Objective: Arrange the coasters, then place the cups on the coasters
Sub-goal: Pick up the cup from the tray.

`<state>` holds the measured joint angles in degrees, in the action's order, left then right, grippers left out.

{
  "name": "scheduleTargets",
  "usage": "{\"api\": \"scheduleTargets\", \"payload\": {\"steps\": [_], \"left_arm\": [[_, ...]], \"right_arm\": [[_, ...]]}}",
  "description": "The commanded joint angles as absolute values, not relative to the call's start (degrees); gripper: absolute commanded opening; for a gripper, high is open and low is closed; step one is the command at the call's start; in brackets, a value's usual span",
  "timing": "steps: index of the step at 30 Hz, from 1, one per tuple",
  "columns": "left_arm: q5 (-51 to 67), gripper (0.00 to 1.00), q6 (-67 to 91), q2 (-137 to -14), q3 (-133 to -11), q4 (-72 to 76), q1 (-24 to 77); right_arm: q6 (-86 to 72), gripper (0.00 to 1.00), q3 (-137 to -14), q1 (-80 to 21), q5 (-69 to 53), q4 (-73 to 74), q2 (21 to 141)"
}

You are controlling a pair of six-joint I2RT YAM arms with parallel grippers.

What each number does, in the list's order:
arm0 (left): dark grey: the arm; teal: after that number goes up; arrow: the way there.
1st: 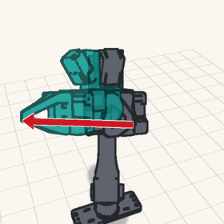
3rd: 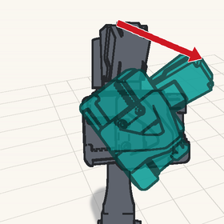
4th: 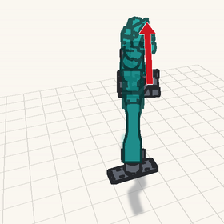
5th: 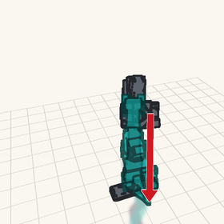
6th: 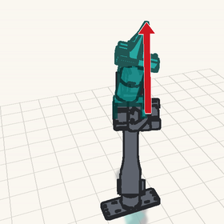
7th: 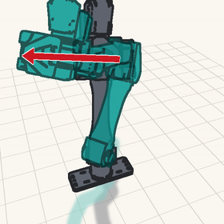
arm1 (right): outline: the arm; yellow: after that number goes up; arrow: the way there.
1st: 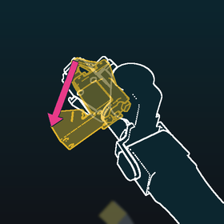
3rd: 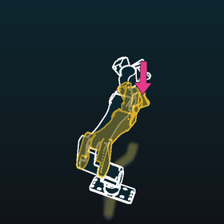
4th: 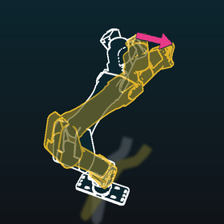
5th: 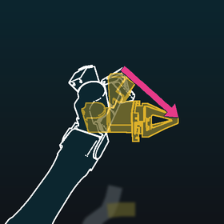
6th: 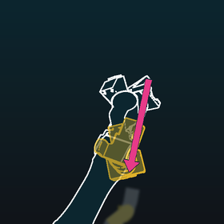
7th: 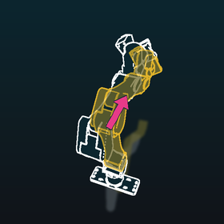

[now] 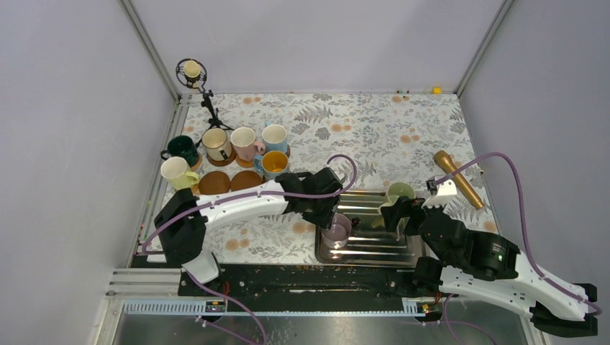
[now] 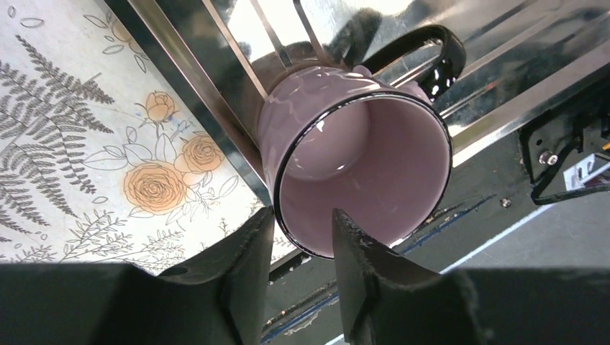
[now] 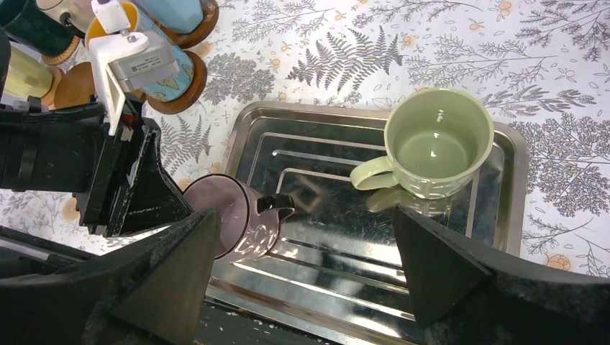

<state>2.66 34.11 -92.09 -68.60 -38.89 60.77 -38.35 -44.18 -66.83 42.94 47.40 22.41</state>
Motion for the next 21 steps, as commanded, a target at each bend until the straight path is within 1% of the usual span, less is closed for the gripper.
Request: {"api": "scheduleTargets", "payload": {"steps": [1,5,8,10,15,18,21], "left_arm": [[-2.79,0.34,33.39,-94.33,-73.88,-40.97,61.96],[-4.41,0.27,33.29,-95.74,-75.40,-42.81,62.55],[-4.59,0.25,33.32,-96.35,-75.75,-42.80,62.79],[-4.97,0.25,33.42,-96.98,-76.18,-43.46,62.89],[-5.62,0.36,33.64,-98.07,-77.05,-44.16,63.11],[-5.90,0.35,33.61,-98.62,-77.34,-44.15,63.19],[-6.19,0.30,33.79,-98.90,-77.57,-44.08,63.20]], "right_arm": [[-38.76,0.98,-43.62,-67.20,45.96,47.12,22.28],[-38.76,0.98,-43.36,-67.22,46.17,47.17,22.26],[-38.68,0.99,-43.01,-67.15,46.45,46.92,22.13],[-38.55,0.99,-42.81,-67.24,46.28,46.49,22.06],[-38.36,1.00,-42.63,-67.22,46.49,46.27,22.17],[-38.38,0.99,-42.55,-67.17,46.59,46.26,22.07],[-38.49,0.99,-42.55,-67.22,46.58,46.27,21.90]]}}
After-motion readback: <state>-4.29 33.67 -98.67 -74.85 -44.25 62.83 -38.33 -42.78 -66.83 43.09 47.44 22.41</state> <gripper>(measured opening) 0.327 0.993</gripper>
